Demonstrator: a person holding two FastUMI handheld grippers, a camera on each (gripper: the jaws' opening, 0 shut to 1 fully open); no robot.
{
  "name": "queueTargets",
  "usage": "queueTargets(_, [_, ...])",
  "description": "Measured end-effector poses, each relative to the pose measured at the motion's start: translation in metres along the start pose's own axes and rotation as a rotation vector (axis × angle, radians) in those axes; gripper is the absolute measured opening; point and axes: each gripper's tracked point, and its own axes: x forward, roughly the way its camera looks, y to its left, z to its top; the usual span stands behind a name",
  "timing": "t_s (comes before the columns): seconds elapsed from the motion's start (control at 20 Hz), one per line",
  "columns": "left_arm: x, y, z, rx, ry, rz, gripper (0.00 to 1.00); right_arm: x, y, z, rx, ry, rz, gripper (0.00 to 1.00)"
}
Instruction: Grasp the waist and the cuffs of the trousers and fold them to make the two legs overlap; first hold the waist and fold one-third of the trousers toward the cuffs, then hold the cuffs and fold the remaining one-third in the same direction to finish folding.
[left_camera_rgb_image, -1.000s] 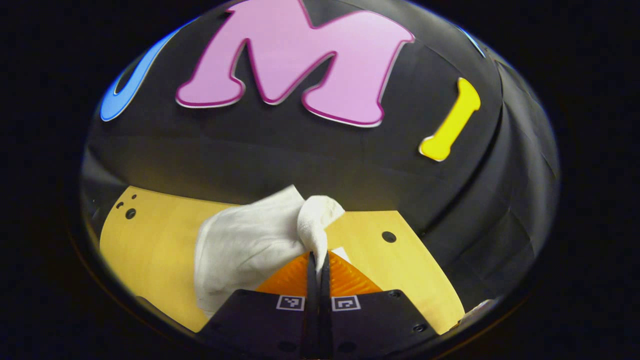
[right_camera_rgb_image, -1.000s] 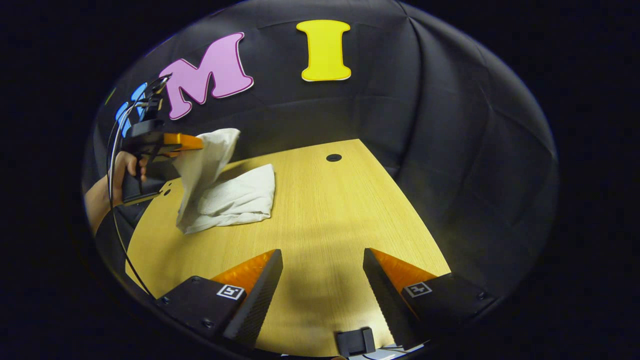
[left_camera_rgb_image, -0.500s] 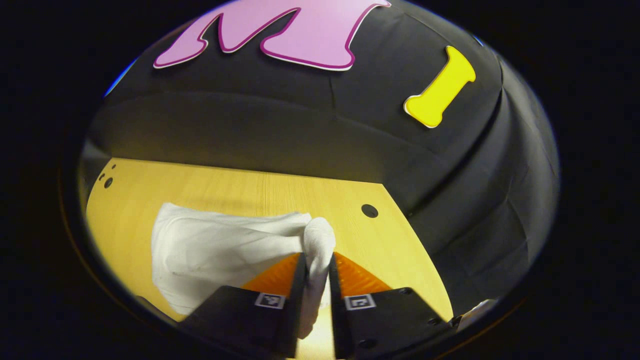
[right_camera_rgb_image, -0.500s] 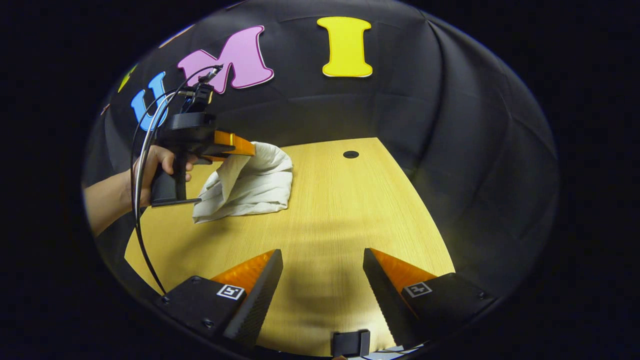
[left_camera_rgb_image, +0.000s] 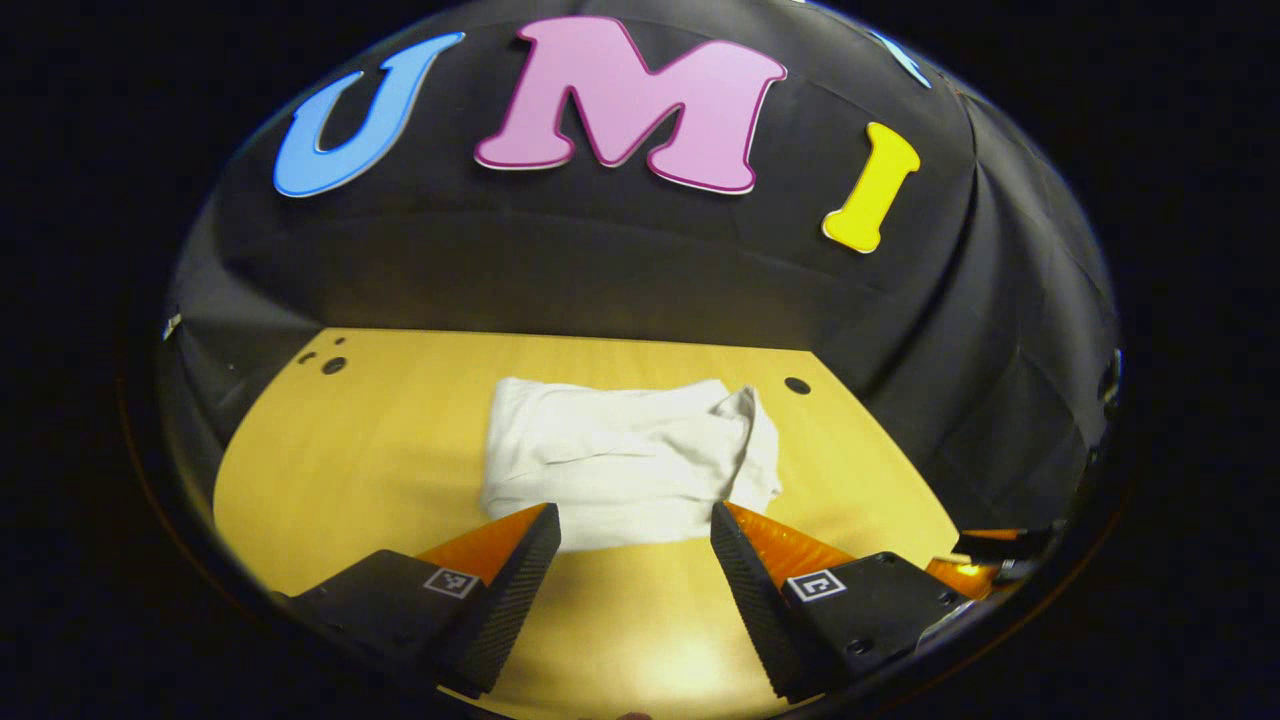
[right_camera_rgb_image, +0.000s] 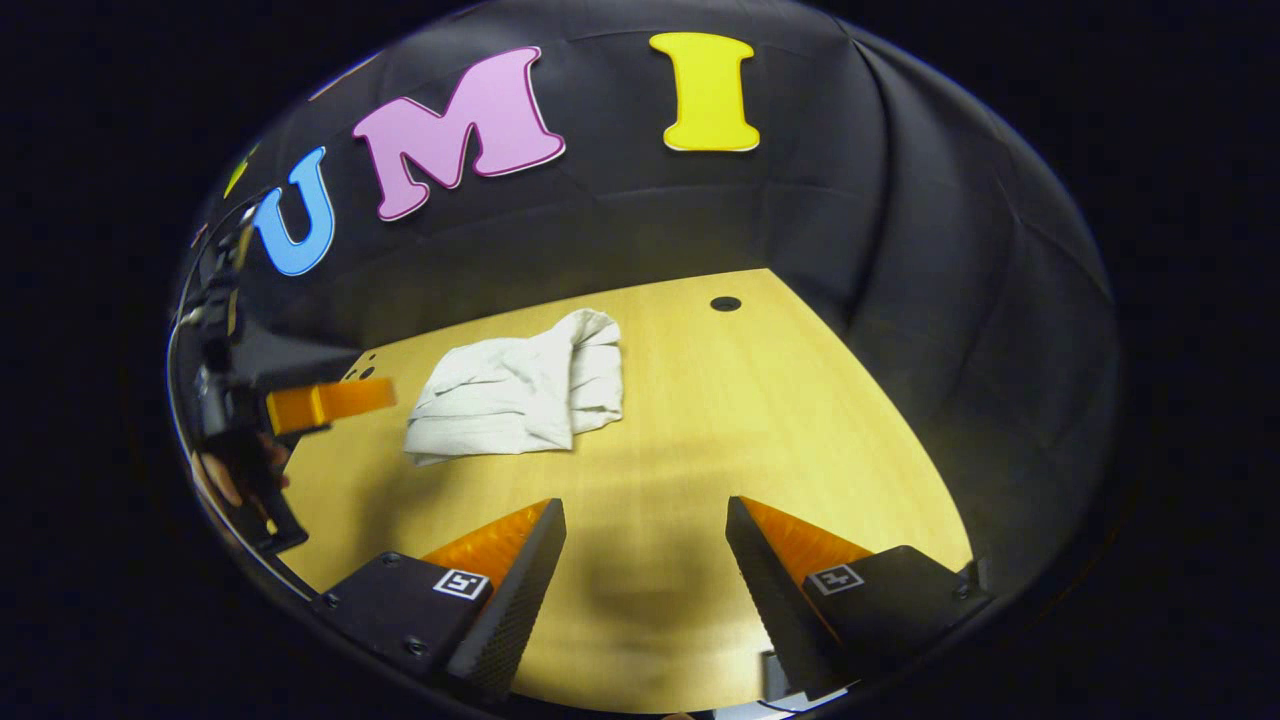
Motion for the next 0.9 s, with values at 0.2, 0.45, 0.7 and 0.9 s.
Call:
queueTargets(0.2, [-0.071, 0.056, -0.004, -0.008, -0.076, 0.073, 0.96, -0.005, 0.040, 0.001, 0.057, -0.017, 0.016, 0.99])
queueTargets(0.45, [-0.134, 0.098, -0.019, 0.000, -0.146, 0.117, 0.96, -0.021, 0.074, -0.022, 0.040, -0.009, 0.009, 0.99])
queueTargets(0.7, [-0.181, 0.135, -0.037, -0.039, -0.160, 0.163, 0.96, -0.049, 0.129, -0.028, 0.021, -0.038, 0.059, 0.99])
queueTargets(0.9, [-0.212, 0.166, -0.034, -0.062, -0.199, 0.219, 0.96, -0.071, 0.164, -0.015, -0.075, -0.119, 0.078, 0.99])
